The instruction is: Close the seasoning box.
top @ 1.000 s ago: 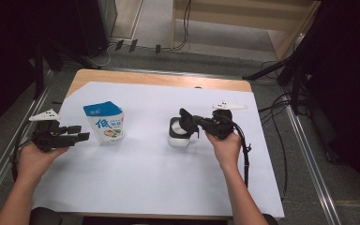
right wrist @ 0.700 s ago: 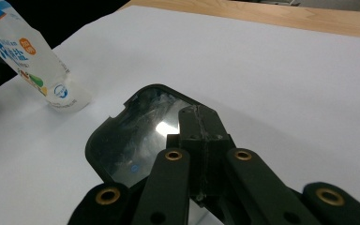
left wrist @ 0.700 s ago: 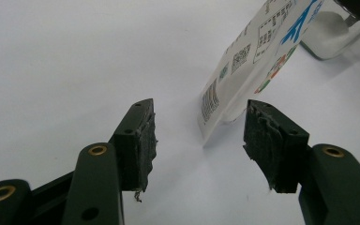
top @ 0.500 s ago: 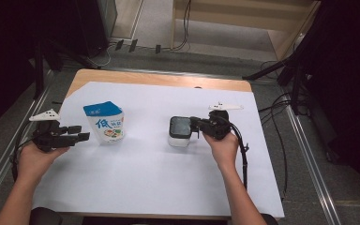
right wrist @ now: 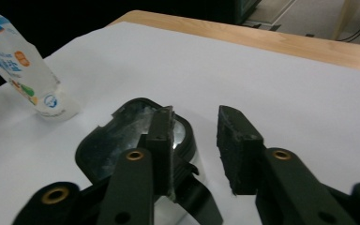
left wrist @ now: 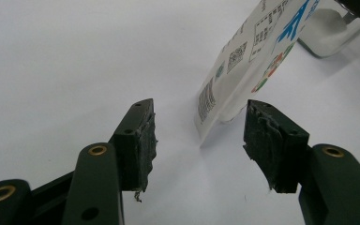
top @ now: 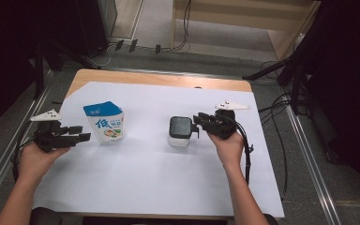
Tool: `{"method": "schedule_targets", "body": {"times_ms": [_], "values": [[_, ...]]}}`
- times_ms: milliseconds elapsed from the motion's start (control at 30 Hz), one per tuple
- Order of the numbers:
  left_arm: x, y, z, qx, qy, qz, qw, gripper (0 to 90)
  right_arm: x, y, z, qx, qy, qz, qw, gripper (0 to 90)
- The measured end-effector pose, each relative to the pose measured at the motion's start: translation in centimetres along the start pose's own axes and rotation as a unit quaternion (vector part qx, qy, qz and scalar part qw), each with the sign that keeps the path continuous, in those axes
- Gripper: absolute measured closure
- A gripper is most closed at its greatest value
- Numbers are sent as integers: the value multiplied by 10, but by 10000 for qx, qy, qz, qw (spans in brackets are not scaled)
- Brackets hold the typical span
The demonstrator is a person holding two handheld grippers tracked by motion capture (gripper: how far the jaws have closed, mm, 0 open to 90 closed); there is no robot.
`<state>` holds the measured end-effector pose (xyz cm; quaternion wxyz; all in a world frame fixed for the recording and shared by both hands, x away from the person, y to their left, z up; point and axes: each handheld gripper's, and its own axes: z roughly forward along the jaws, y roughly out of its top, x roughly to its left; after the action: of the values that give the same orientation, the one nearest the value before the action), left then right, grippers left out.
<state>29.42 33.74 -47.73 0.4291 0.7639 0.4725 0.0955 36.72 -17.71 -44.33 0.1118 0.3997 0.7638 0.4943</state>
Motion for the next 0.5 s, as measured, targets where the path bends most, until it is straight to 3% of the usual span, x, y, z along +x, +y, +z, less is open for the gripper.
{"method": "schedule_targets", "body": {"times_ms": [267, 500], "values": [[-1, 0, 1, 10, -4, 12, 10000, 447, -9, -6, -8, -81, -354, -169, 9992, 617], [1, 0, 4, -14, 30, -12, 10000, 446, -20, -13, -16, -162, -596, -59, 9981, 576]]}}
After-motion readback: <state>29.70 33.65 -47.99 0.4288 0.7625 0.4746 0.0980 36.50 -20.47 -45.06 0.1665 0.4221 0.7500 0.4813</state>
